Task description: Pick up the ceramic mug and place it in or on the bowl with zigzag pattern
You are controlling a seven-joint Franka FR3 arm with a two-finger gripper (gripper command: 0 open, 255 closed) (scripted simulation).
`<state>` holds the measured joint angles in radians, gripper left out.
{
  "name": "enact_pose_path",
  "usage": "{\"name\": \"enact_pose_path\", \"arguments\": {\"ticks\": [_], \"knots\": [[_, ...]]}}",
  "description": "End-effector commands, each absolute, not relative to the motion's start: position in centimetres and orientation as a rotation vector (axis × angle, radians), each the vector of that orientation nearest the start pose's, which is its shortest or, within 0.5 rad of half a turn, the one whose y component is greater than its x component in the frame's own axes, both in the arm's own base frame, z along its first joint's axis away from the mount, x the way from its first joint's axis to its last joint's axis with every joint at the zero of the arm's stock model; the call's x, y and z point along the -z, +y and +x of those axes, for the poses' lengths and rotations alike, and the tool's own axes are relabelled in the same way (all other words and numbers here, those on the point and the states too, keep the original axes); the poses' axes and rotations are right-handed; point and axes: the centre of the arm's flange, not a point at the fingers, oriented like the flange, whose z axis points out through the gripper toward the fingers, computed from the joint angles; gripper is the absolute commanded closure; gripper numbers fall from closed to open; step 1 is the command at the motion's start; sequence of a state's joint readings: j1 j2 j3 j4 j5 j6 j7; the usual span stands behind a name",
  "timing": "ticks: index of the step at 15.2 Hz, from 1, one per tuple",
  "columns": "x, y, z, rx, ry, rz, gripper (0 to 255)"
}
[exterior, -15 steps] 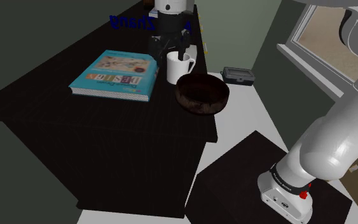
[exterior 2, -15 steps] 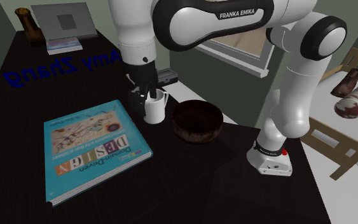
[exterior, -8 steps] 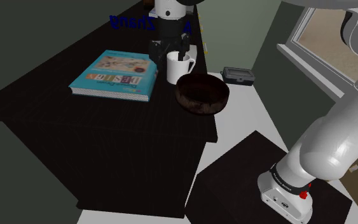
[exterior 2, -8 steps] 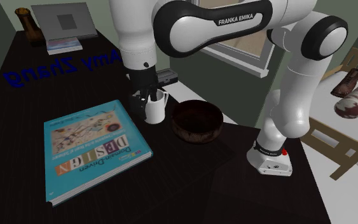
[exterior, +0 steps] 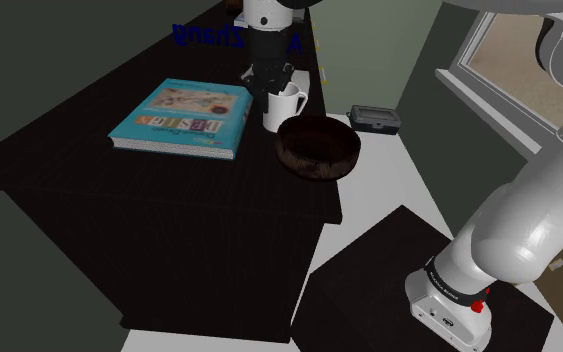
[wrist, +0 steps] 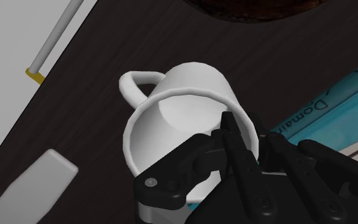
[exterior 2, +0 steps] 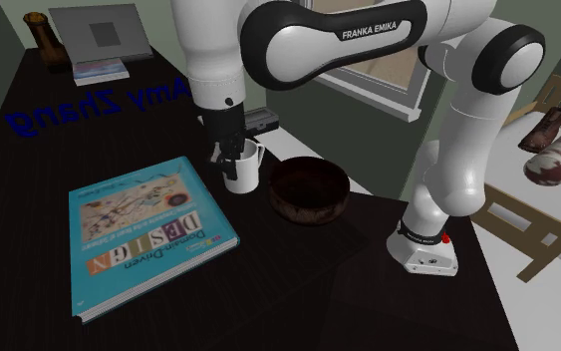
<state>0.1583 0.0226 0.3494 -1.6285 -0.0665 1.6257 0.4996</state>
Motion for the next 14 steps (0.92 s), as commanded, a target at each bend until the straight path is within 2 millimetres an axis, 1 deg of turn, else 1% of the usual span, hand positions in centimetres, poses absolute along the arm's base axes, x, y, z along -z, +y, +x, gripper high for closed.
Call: {"name": "enact_pose_path", "arguments": {"ticks": [1, 4, 14], "knots": [[-59.0, 26.6, 49.7, 0.012, -0.02, -3.204, 255], [-59.0, 26.6, 49.7, 0.012, -0.02, -3.204, 255], [-64.3, 26.6, 49.7, 0.012, -0.02, -3.204, 255]]}}
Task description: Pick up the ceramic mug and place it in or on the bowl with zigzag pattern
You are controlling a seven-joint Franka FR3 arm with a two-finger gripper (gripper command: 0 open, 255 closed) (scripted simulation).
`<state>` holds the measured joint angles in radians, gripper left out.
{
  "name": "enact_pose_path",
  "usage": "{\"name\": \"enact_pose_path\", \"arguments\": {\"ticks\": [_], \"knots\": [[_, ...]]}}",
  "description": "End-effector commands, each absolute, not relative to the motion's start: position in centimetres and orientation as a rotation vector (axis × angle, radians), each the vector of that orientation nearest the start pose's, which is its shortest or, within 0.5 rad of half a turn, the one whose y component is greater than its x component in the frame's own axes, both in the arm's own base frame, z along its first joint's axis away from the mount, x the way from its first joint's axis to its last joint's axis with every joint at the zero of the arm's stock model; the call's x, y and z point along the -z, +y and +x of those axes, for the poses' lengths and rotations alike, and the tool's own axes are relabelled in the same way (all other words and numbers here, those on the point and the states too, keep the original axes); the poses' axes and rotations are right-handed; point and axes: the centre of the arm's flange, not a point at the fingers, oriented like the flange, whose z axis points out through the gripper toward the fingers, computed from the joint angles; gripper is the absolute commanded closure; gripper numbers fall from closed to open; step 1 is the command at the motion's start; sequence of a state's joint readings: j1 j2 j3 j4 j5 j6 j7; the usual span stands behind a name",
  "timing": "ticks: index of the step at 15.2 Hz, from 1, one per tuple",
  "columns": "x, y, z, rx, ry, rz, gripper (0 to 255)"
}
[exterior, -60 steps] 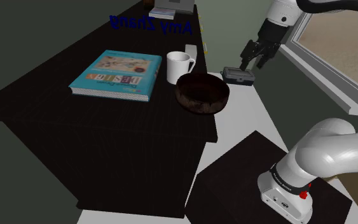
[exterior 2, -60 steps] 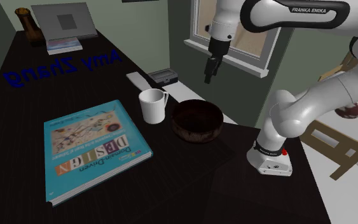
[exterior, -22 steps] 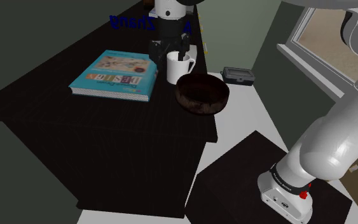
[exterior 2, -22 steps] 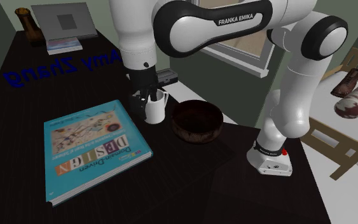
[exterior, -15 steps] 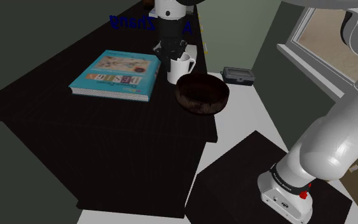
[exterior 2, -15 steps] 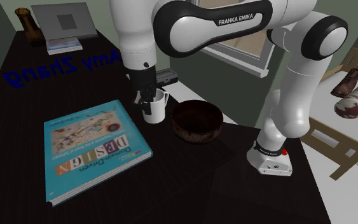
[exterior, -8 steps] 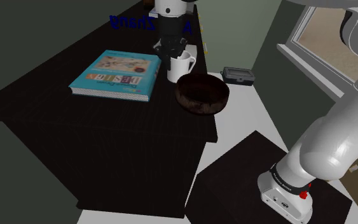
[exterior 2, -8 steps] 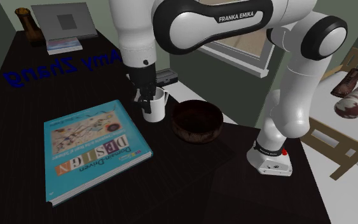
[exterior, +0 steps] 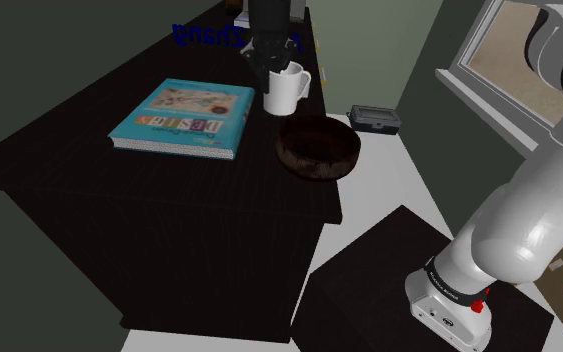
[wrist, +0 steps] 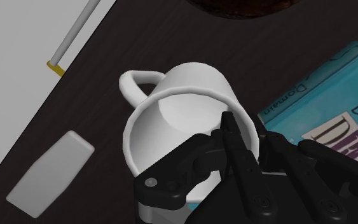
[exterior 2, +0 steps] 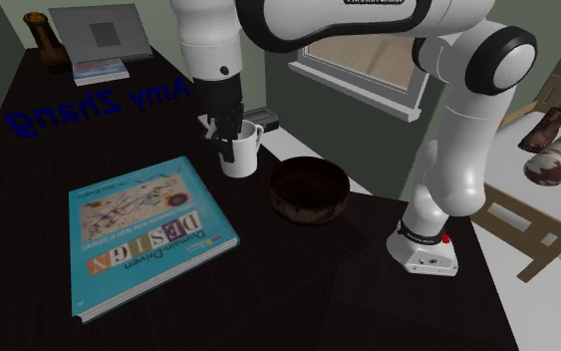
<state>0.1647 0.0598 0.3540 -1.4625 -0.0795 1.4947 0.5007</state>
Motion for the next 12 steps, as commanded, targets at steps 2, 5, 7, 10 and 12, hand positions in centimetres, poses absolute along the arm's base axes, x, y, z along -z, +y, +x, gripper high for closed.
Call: {"name": "enact_pose_path", "arguments": {"ticks": [2, 5, 7, 10, 12], "knots": [[-65.4, 26.6, 49.7, 0.012, -0.02, -3.204, 255], [-66.9, 26.6, 49.7, 0.012, -0.02, -3.204, 255], [-68.0, 26.6, 49.7, 0.012, -0.02, -3.204, 255], [-69.6, 26.6, 49.7, 0.012, -0.02, -3.204, 255], [-70.6, 26.6, 49.7, 0.012, -0.02, -3.204, 255]]}}
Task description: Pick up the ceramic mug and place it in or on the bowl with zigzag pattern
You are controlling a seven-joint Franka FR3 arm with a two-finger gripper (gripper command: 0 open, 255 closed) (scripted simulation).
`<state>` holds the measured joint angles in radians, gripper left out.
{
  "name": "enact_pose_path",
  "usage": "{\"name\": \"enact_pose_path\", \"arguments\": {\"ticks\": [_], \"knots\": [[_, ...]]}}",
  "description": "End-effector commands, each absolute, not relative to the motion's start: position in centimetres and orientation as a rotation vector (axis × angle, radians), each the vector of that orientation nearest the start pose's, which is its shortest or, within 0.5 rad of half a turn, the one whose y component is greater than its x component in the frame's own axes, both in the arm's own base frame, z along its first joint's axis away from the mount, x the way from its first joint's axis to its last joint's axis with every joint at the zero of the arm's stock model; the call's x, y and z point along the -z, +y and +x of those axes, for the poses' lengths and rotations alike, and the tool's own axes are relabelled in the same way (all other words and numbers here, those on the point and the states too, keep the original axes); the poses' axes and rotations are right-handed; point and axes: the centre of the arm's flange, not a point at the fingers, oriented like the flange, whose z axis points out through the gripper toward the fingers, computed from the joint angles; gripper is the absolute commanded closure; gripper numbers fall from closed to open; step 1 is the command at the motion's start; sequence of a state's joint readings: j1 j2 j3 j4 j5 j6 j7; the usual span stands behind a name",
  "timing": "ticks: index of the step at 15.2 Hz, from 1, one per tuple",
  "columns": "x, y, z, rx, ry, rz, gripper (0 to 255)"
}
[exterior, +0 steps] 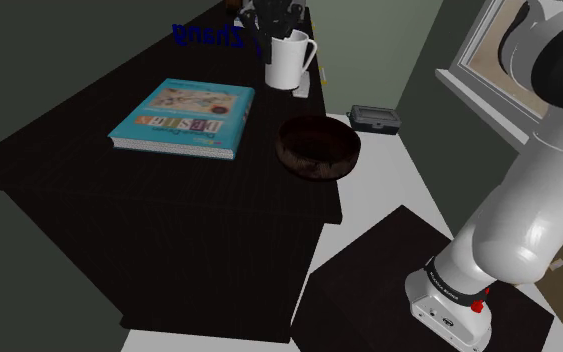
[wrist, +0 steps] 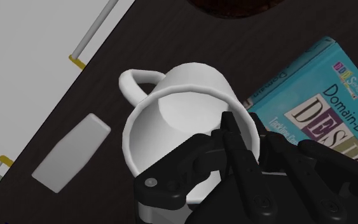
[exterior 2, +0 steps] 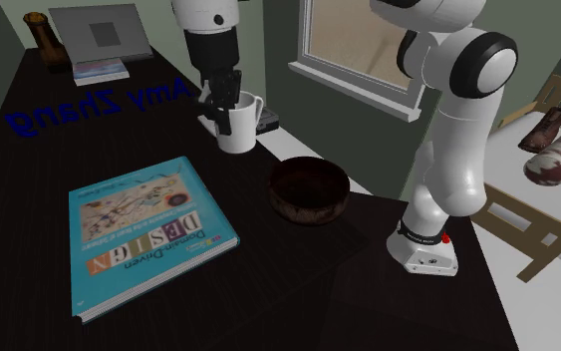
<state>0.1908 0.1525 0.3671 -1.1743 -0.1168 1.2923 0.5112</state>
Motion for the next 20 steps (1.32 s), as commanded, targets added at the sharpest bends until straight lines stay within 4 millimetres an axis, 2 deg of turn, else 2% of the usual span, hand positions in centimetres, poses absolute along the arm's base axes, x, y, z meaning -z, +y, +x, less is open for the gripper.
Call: {"name": "enact_pose_path", "arguments": {"ticks": [1, 7, 20], "knots": [[-71.2, 26.6, 49.7, 0.012, -0.02, -3.204, 255], [-74.2, 26.6, 49.7, 0.012, -0.02, -3.204, 255], [-76.4, 28.4, 32.8, 0.012, -0.02, -3.204, 255]]}}
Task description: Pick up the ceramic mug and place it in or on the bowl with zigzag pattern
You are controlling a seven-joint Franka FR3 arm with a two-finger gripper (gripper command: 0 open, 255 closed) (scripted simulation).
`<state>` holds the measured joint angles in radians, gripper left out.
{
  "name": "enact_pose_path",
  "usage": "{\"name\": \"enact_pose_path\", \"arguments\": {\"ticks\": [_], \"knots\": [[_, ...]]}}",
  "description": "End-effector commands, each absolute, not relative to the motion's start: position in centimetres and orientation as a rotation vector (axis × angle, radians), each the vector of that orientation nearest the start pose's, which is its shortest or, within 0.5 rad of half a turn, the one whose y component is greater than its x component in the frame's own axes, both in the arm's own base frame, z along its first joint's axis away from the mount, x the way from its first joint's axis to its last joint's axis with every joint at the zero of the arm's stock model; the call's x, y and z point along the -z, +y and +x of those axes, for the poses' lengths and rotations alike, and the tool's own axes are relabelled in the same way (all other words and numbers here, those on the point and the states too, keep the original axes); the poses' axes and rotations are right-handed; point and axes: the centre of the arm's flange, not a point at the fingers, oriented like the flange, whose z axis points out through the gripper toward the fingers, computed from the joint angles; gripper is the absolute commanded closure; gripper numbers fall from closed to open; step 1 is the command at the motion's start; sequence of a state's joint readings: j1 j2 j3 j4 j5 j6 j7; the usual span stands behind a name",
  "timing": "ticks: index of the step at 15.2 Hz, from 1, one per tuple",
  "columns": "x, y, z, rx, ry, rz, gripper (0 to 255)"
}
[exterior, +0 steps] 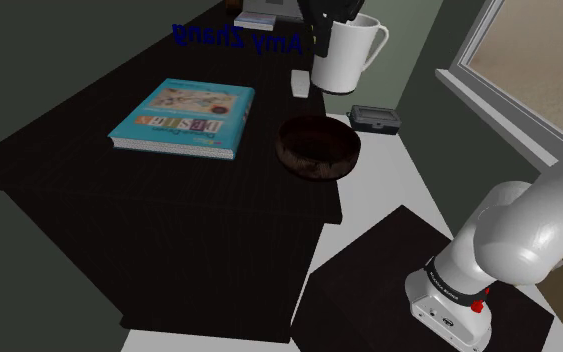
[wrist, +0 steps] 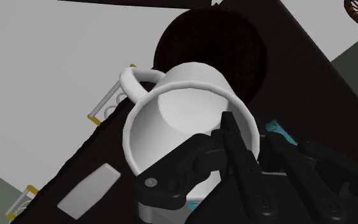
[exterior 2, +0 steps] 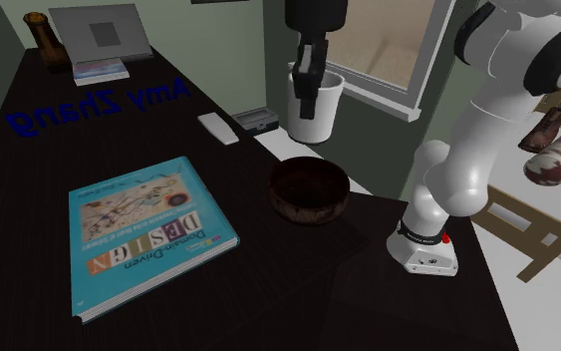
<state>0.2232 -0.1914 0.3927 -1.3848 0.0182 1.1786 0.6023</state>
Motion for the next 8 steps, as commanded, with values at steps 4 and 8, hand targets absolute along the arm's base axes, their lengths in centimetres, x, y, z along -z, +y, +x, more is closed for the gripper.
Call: {"name": "enact_pose_path", "arguments": {"ticks": [4, 8], "knots": [[-74.9, 28.4, 32.3, 0.012, -0.02, -3.204, 255], [-72.8, 28.4, 32.3, 0.012, -0.02, -3.204, 255]]}}
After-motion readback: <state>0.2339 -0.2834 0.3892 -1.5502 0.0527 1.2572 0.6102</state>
